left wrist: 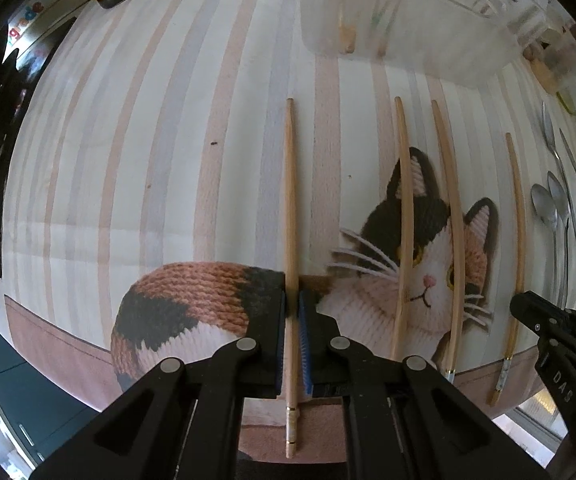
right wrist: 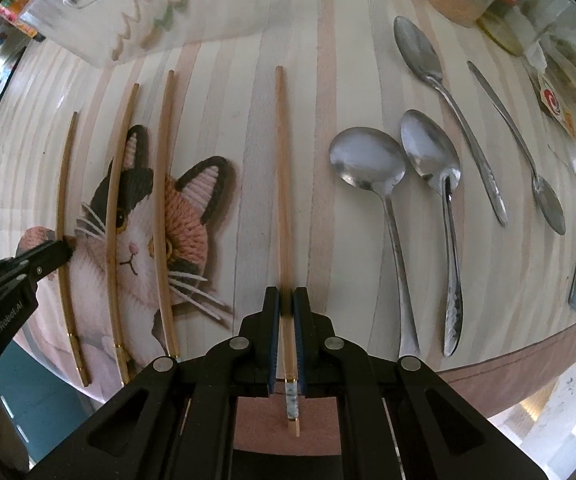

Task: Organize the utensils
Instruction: 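Carry both chopsticks into the clear basket and open both tools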

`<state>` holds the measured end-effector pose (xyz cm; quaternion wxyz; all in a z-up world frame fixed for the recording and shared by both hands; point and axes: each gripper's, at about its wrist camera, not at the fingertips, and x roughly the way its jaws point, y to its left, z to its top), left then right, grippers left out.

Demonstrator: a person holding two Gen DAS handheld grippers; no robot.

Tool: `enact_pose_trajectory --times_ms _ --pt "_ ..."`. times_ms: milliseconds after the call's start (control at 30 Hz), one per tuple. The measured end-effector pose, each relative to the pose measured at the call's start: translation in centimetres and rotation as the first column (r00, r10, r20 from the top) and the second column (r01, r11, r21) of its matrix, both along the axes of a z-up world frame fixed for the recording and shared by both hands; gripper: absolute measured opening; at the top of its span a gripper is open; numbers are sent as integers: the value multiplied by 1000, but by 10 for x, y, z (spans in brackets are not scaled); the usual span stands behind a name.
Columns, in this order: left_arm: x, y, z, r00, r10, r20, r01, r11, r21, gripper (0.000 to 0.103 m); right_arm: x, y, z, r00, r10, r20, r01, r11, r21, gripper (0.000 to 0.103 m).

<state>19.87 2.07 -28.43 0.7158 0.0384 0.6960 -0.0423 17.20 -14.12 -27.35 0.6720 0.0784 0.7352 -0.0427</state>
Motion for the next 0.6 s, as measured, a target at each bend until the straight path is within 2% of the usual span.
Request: enact_pose_trajectory --times_ms 33,333,533,567,600 --pt "-2 0 2 1000 -12 2 12 1000 -22 4 -1 -2 0 1000 -5 -1 5 1000 3 7" --pt "-14 6 42 997 -11 81 14 999 -30 4 -9 -25 24 997 -57 55 55 998 33 7" --pt "-15 16 91 985 14 174 -4 998 -55 4 -5 -36 57 989 -70 130 63 996 58 7" --pt "-14 18 103 978 -2 208 9 999 -32 4 -3 -38 63 987 -73 142 64 996 63 7" --pt "-14 20 116 973 4 230 6 999 -44 4 -2 -40 69 985 -76 155 66 996 68 7"
